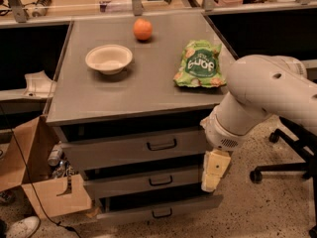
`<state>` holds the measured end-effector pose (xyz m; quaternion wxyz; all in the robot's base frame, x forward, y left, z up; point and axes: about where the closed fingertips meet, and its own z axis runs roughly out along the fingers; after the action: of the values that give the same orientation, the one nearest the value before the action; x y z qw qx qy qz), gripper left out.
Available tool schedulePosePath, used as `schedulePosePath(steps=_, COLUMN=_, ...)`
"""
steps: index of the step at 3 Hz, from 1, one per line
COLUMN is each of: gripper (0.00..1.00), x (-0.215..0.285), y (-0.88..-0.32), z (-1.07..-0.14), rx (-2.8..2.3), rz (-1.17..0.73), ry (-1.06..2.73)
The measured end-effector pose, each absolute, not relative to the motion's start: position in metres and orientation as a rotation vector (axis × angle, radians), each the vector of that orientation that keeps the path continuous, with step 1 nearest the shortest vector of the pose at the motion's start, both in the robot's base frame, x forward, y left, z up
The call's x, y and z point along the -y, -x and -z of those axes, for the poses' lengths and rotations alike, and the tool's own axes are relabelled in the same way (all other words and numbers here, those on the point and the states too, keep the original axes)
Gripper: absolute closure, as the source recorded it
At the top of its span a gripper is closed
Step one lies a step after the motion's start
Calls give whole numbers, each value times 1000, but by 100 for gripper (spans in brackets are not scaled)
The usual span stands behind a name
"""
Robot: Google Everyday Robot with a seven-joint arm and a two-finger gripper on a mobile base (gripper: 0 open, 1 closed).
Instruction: Open top drawer
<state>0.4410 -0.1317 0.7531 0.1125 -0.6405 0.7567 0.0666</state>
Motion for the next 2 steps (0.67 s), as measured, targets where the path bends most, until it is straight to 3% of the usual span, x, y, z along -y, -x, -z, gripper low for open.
schedulePosePath(steps=2, gripper=0, x=130, y=-462, z=-738, rx=-2237, rz=-185, ry=1812)
